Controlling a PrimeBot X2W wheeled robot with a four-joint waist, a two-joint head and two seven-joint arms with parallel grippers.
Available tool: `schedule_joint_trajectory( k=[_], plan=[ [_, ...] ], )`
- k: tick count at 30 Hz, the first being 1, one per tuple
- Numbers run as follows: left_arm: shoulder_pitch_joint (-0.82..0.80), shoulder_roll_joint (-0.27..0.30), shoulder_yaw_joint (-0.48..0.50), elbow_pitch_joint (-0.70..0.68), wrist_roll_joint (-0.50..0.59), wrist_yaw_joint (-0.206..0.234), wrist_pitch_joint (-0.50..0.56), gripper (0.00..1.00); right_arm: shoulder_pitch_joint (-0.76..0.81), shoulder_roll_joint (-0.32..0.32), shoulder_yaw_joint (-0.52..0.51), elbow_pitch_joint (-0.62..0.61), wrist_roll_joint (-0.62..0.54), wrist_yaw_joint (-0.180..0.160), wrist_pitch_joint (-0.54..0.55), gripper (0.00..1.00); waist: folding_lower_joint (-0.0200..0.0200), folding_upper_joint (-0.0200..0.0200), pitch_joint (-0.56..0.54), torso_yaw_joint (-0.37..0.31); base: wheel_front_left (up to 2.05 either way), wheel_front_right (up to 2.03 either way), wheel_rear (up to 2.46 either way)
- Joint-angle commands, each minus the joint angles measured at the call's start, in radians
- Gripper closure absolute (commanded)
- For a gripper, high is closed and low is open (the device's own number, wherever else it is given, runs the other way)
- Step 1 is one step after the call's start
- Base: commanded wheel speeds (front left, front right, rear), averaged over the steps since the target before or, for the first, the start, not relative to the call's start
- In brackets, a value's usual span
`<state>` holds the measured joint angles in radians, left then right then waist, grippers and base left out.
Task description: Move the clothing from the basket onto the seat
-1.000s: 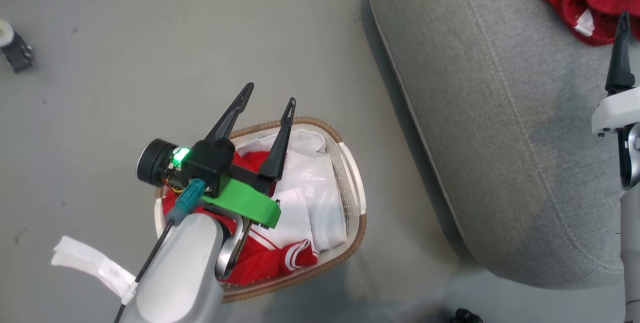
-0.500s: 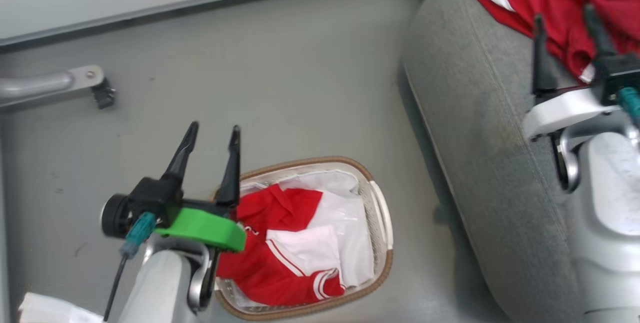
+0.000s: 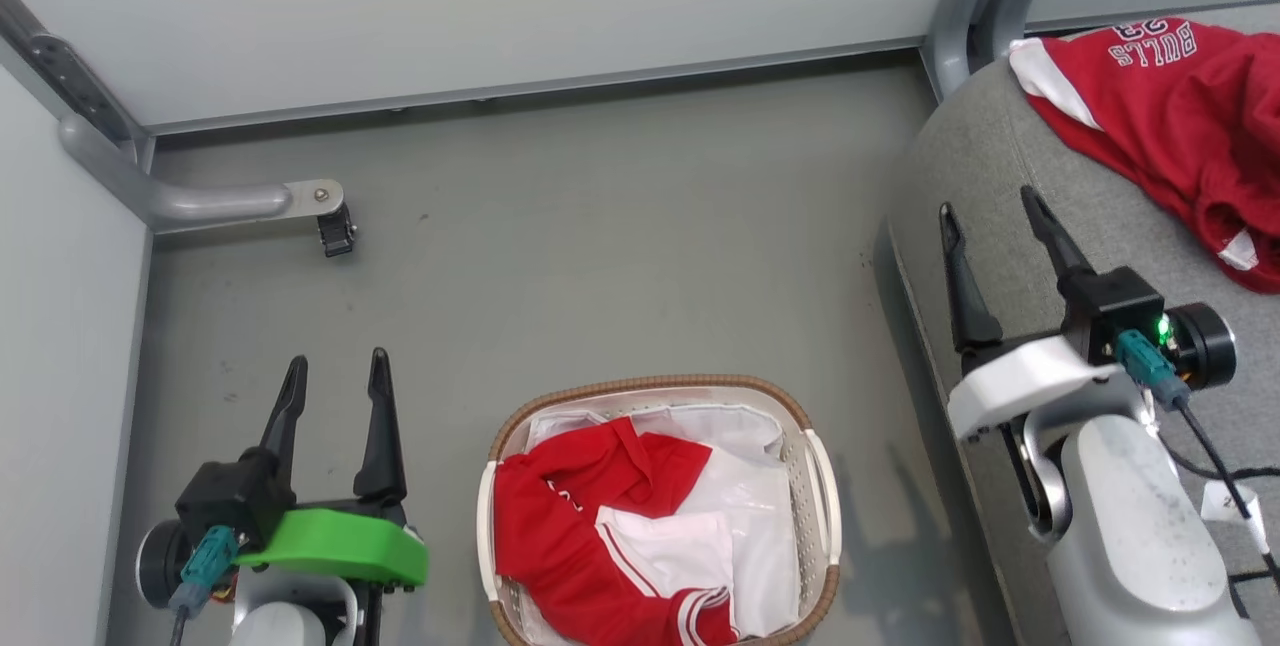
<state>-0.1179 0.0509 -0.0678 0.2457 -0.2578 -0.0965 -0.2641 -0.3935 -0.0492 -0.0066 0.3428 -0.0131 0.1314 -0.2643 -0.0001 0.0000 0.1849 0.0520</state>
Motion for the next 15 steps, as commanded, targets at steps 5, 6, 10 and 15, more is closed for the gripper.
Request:
schedule_joint_trajectory(
  k=[5, 6, 10, 15],
  plan=[
    [0.073, 0.0, 0.032, -0.006, -0.023, 0.008, -0.001, 0.0, 0.105, -0.003, 0.028, -0.023, 0.075, -0.001, 0.0, 0.0, 0.0001, 0.0, -0.064, 0.012, 0.0, 0.0, 0.0],
    [0.083, 0.0, 0.034, -0.007, -0.023, 0.008, -0.001, 0.0, 0.121, -0.003, 0.033, -0.027, 0.086, -0.001, 0.0, 0.0, 0.0001, 0.0, -0.071, 0.01, 0.0, 0.0, 0.0],
    [0.108, 0.0, 0.033, -0.002, -0.031, 0.004, -0.001, 0.0, 0.17, -0.003, 0.034, -0.027, 0.125, -0.001, 0.0, 0.0, 0.0001, 0.0, -0.094, 0.006, 0.0, 0.0, 0.0],
    [0.125, 0.0, 0.021, 0.008, -0.038, 0.008, -0.001, 0.0, 0.208, -0.003, 0.059, -0.032, 0.147, -0.001, 0.0, 0.0, 0.0001, 0.0, -0.12, 0.003, 0.0, 0.0, 0.0]
  ],
)
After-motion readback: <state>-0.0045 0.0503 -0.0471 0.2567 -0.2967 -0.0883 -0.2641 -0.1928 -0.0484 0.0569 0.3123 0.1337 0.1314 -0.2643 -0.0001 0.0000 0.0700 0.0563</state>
